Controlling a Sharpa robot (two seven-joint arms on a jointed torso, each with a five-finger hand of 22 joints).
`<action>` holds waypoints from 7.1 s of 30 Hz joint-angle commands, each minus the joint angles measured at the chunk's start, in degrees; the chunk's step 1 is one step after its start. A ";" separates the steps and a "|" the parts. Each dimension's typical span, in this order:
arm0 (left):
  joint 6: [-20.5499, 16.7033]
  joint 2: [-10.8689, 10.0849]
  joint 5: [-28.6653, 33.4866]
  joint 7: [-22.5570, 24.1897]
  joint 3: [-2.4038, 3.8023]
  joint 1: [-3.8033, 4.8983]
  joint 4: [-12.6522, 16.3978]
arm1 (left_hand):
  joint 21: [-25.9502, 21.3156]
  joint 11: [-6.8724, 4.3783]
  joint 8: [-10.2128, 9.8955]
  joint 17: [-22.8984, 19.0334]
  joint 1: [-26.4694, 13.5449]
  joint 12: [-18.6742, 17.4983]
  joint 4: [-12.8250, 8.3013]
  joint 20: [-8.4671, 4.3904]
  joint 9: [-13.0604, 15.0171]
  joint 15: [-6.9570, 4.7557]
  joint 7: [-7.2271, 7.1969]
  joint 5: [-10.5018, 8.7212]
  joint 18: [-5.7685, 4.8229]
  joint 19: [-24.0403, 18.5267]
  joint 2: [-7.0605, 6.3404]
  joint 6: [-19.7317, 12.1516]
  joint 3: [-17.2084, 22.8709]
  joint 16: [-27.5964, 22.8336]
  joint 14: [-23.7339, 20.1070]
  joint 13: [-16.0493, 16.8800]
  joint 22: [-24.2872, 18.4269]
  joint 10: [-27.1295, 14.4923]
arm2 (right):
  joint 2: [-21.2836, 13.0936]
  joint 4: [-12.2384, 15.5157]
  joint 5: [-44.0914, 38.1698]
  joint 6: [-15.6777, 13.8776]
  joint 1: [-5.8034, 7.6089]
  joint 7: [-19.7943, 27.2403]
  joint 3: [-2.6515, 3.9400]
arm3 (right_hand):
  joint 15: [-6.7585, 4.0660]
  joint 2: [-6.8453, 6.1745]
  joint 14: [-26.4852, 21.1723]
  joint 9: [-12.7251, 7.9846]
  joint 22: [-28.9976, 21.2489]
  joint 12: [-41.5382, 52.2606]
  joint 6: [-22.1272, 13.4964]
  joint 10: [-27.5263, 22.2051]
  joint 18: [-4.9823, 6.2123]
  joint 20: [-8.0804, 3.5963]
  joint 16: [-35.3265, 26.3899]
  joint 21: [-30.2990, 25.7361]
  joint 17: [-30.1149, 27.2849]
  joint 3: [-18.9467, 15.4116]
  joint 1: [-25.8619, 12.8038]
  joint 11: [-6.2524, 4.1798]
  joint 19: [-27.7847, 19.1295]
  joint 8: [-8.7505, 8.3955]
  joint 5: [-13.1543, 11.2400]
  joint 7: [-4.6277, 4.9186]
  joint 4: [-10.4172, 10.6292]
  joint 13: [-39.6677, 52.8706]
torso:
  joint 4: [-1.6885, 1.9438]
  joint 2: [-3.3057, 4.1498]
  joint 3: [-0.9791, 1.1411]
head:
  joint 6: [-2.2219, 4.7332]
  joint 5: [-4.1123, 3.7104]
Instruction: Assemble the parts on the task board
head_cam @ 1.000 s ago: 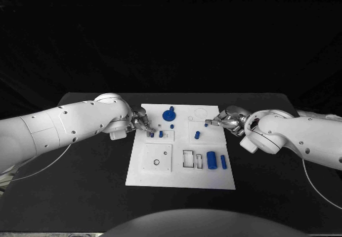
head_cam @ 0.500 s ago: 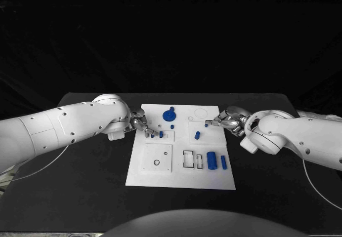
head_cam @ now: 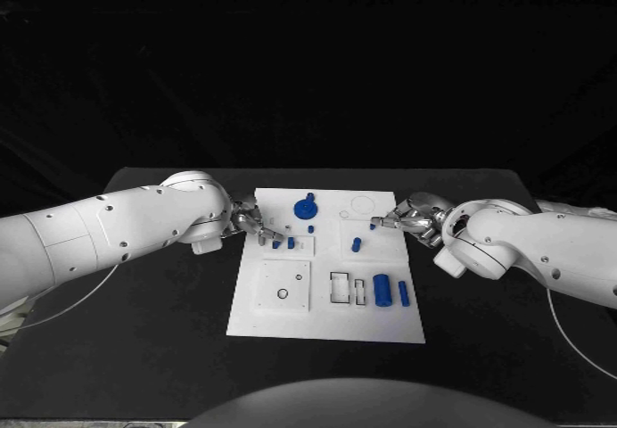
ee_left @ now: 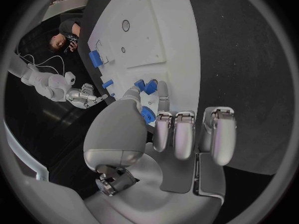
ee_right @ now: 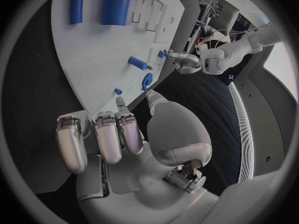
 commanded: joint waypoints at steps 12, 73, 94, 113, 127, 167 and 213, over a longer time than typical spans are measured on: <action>-10.31 -1.63 8.30 4.58 0.07 0.06 0.91 | 0.14 -0.44 0.18 15.09 2.40 0.15 -0.21 -0.03 0.13 -0.41 -0.25 -0.25 -0.43 6.03 2.17 -0.04 1.14 0.15 5.86 14.94 15.09 5.96 | -0.01 -0.01 -0.38 0.60 -0.05 0.26 -0.01 | 0.41 0.60 5.87 0.06 15.07 0.38 -0.31 5.95 -0.81 0.41 0.36 0.26 15.05 -0.39 0.20 0.47 6.10 0.34 0.28 0.81 -0.01 15.09 | 0.04 -0.04 0.03 | 0.15 0.14; -2.36 0.63 6.11 -2.16 0.05 0.04 -0.04 | 0.14 -0.71 0.03 15.09 9.63 0.15 -0.02 -0.36 -0.18 -0.71 -0.47 0.77 -0.43 6.03 2.57 -0.28 1.36 0.15 5.86 14.94 15.09 5.96 | 0.09 0.08 -0.40 0.74 -0.13 0.29 0.00 | 0.43 0.65 5.87 0.09 15.07 0.38 -0.30 5.95 -0.81 0.44 0.36 0.26 15.05 -0.42 0.26 0.48 6.10 0.39 0.29 0.83 -0.03 15.09 | 0.00 0.01 0.01 | 0.07 -0.04; -3.01 0.39 6.97 -0.80 0.05 0.04 -0.02 | 0.14 -0.49 -0.04 15.09 8.24 0.15 0.00 -0.37 -0.26 -0.70 -0.26 1.02 -0.43 6.03 2.68 -0.36 0.59 0.15 5.86 14.94 15.09 5.96 | 0.42 -0.20 -0.64 0.79 -0.24 0.38 -0.01 | 0.43 0.65 5.87 0.09 15.07 0.38 -0.30 5.95 -0.81 0.44 0.36 0.26 15.05 -0.42 0.26 0.48 6.10 0.39 0.29 0.83 -0.03 15.09 | 0.02 -0.01 -0.01 | 0.01 -0.12; -2.84 0.96 7.64 -1.18 0.05 0.04 -0.44 | 0.14 -0.35 -0.02 15.09 6.56 0.15 -0.06 -0.37 -0.28 -0.70 -0.15 0.87 -0.43 6.03 2.97 -0.33 -0.30 0.15 5.86 14.94 15.09 5.96 | 0.62 -0.23 -0.70 0.81 -0.30 0.41 -0.01 | 0.43 0.65 5.87 0.09 15.07 0.38 -0.30 5.95 -0.81 0.44 0.36 0.26 15.05 -0.42 0.26 0.48 6.10 0.39 0.29 0.83 -0.03 15.09 | 0.01 0.01 0.02 | 0.18 -0.07; -1.88 1.25 7.46 -2.19 0.04 0.03 -1.18 | 0.14 -0.66 0.04 15.09 8.95 0.15 -0.24 -0.38 -0.21 -0.73 -0.49 0.72 -0.43 6.03 3.41 -0.47 0.21 0.15 5.86 14.94 15.09 5.96 | 0.62 -0.21 -0.64 0.87 -0.30 0.37 -0.01 | 0.43 0.65 5.87 0.09 15.07 0.38 -0.30 5.95 -0.81 0.44 0.36 0.26 15.05 -0.42 0.26 0.48 6.10 0.39 0.29 0.83 -0.03 15.09 | 0.00 -0.04 0.04 | 0.01 -0.21; -1.75 1.30 6.57 -1.57 0.04 0.03 -1.09 | 0.14 -0.57 0.07 15.09 10.20 0.15 -0.01 -0.38 -0.23 -0.70 -0.34 0.65 -0.43 6.03 3.68 -0.56 0.12 0.15 5.86 14.94 15.09 5.96 | 0.66 -0.25 -0.72 0.89 -0.31 0.44 -0.01 | 0.46 0.69 5.87 0.14 15.07 0.38 -0.32 5.95 -0.81 0.47 0.36 0.26 15.05 -0.49 0.32 0.51 6.10 0.45 0.29 0.86 -0.06 15.09 | 0.02 -0.02 0.00 | 0.06 -0.34; -1.85 1.29 6.76 -1.22 0.08 0.04 -0.81 | 0.14 -0.43 0.18 15.09 7.55 0.15 -0.18 -0.43 -0.24 -0.79 -0.27 0.48 -0.43 6.03 3.63 -0.45 -1.59 0.15 5.86 14.94 15.09 5.96 | 0.78 -0.34 -1.19 0.97 -0.37 0.46 -0.01 | 0.47 0.71 5.87 0.16 15.07 0.38 -0.33 5.95 -0.81 0.49 0.36 0.26 15.05 -0.52 0.35 0.53 6.10 0.48 0.29 0.87 -0.07 15.09 | 0.03 -0.01 0.04 | 0.10 -0.33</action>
